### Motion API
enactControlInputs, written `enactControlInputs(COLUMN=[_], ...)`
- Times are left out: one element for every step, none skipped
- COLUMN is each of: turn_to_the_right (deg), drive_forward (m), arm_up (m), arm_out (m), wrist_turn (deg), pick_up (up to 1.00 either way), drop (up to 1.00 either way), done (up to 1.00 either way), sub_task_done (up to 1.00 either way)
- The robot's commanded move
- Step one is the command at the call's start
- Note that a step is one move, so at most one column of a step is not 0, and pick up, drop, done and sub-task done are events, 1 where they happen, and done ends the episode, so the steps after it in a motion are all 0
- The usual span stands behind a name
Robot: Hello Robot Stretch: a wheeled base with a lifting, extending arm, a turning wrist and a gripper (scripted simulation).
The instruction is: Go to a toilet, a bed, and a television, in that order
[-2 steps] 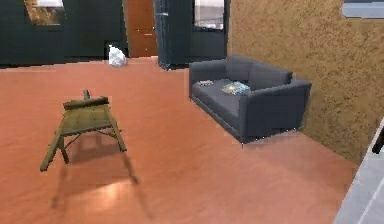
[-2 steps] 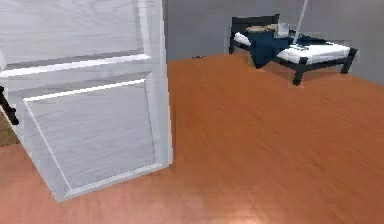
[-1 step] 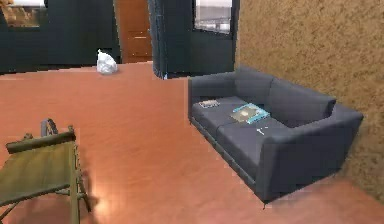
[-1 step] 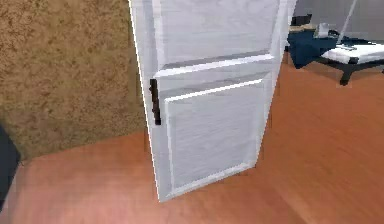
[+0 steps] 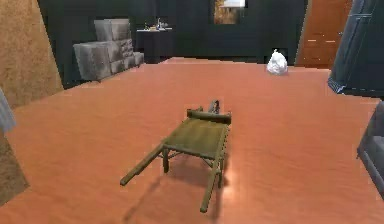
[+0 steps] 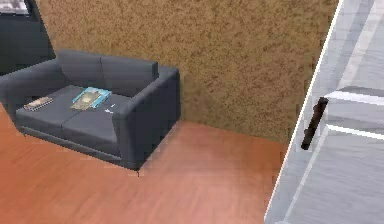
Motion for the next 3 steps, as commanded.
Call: enactControlInputs(turn_to_the_right=[-21.0, 0.0, -45.0], drive_forward=[0.0, 0.45, 0.0], arm_up=[0.0, 0.0, 0.0], arm_out=[0.0, 0.0, 0.0], wrist_turn=[0.0, 0.0, 0.0], pick_up=[0.0, 0.0, 0.0], drop=[0.0, 0.0, 0.0], done=[0.0, 0.0, 0.0], sub_task_done=[0.0, 0.0, 0.0])
